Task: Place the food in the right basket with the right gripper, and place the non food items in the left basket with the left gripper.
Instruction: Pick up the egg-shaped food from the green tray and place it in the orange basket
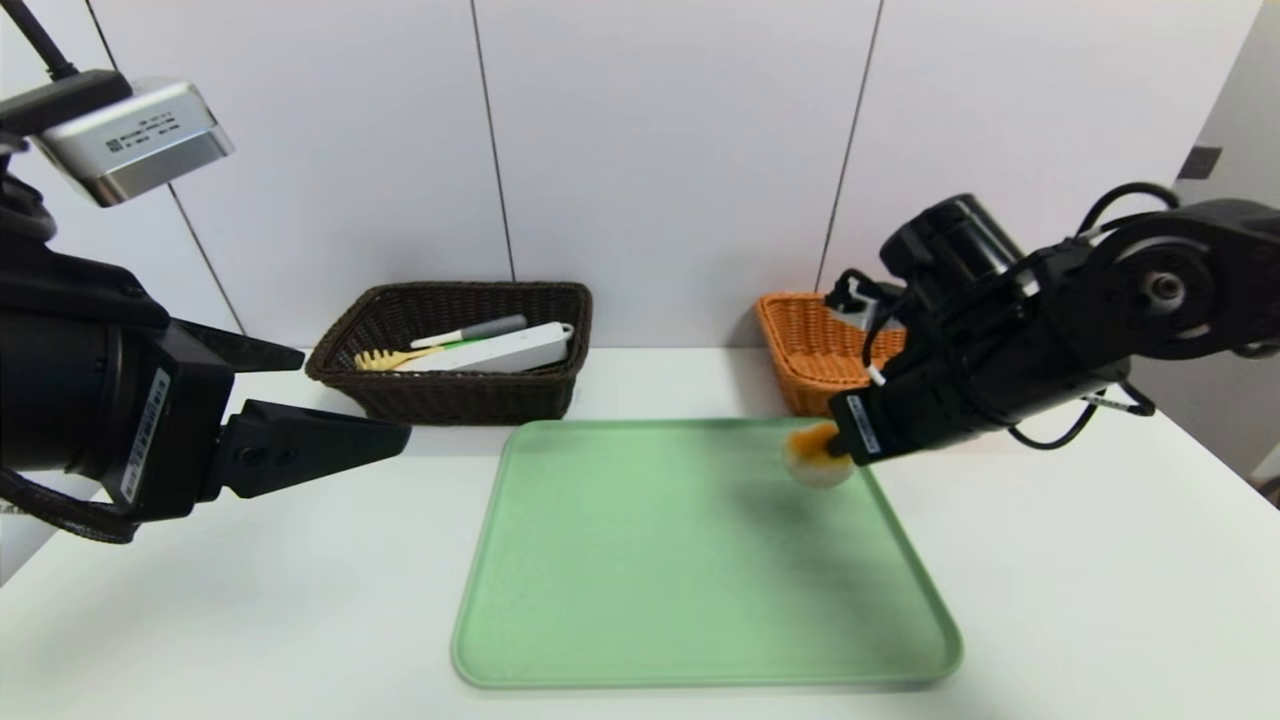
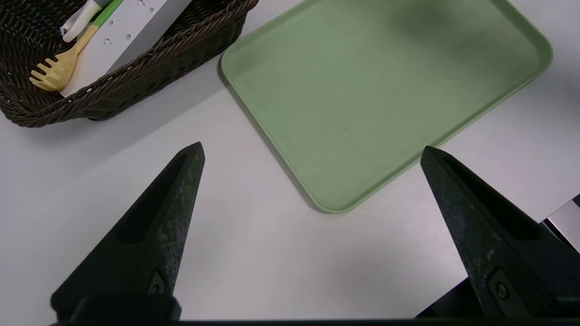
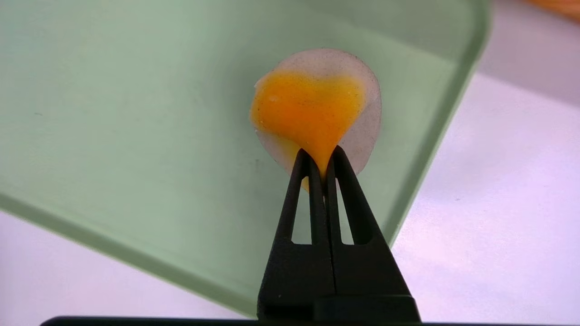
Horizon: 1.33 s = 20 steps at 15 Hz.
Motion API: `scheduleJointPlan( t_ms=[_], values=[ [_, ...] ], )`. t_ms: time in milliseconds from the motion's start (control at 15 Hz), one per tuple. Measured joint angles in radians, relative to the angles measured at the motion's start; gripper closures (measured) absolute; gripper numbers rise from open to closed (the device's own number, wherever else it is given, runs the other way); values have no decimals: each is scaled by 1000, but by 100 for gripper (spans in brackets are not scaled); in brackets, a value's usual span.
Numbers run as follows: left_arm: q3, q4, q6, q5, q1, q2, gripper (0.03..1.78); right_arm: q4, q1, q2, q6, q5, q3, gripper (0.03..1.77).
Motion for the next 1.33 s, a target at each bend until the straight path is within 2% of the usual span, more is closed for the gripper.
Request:
scheduleJointPlan(
  t_ms=[267,533,800,1333],
  values=[
    [2,0,0,-1,-1,-2,12,-7,-6,-126,-1,-7,-69,175],
    [1,0,1,0,0,-2,12,-13,-49,-164,-7,-44,-133,175],
    [0,0,1,1,3,1,12,-14,-133,-81,-8,-50,-230,175],
    [-1,-1,-3,2,3,4,12,-7,-278,212,-16,-78,-412,175]
  ],
)
